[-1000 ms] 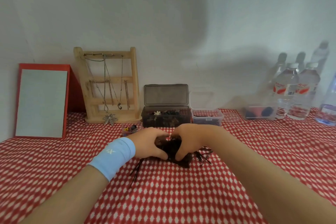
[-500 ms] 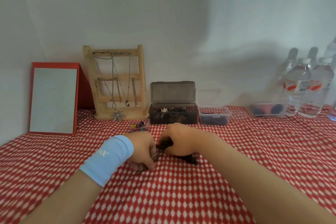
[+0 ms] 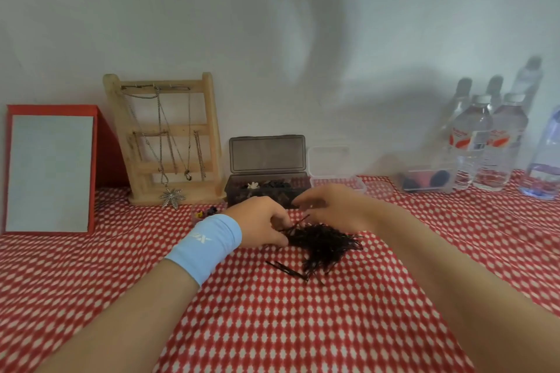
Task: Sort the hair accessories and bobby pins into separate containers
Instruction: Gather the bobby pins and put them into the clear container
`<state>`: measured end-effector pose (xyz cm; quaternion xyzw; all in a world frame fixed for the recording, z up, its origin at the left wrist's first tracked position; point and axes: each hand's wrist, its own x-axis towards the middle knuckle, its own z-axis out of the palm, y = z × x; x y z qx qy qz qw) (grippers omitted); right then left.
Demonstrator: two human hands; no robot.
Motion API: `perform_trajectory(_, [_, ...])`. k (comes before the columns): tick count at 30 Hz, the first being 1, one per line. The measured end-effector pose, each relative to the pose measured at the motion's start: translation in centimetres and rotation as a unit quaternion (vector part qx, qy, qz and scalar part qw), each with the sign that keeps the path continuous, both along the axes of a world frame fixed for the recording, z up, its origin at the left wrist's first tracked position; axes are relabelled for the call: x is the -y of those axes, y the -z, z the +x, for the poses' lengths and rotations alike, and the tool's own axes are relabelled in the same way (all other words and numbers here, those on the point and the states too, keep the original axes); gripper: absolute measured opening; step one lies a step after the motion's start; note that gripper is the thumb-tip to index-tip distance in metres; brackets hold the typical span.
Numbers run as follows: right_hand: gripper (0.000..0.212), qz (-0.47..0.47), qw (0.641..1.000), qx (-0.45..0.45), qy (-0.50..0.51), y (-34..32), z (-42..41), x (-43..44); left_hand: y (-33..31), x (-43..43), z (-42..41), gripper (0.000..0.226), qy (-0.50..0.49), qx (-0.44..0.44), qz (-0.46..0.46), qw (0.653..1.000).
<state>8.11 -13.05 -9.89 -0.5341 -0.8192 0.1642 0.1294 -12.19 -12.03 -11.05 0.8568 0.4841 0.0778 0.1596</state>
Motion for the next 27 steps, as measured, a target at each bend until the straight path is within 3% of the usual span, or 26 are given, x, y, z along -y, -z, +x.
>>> perform_trajectory(2, [0.033,0.018,0.999,-0.032,0.02,-0.5,1.0,0.1,-0.2,-0.2,0.1,0.021,0.015,0.012,0.0,1.0])
perform_trajectory(5, [0.028,-0.002,0.999,0.031,0.025,-0.7,1.8,-0.3,-0.3,-0.7,0.7,0.025,0.018,0.024,0.036,0.999])
perform_trajectory(7, [0.043,-0.06,0.994,0.082,0.027,-0.5,1.7,-0.5,-0.4,-1.2,1.3,0.041,0.032,0.009,0.032,0.999])
perform_trajectory(10, [0.075,-0.121,0.987,0.107,0.024,0.1,1.3,-0.7,-0.6,-1.6,2.5,0.064,0.064,-0.083,-0.042,0.994])
perform_trajectory(13, [0.07,-0.097,0.986,0.134,0.012,0.7,0.9,-1.2,-0.5,-2.4,3.5,0.052,0.065,-0.105,-0.05,0.991])
perform_trajectory(17, [0.059,-0.086,0.991,0.106,0.011,0.4,1.3,-1.5,-0.2,-3.7,4.0,0.034,0.06,-0.055,-0.049,0.995])
perform_trajectory(21, [0.064,-0.09,0.993,0.074,-0.004,0.8,2.3,-1.5,1.2,-3.8,3.8,0.034,0.049,-0.007,-0.042,0.998])
perform_trajectory(27, [0.083,-0.137,0.984,-0.117,-0.005,1.2,4.0,-1.4,2.8,-3.6,3.1,0.032,0.058,0.094,0.094,0.99])
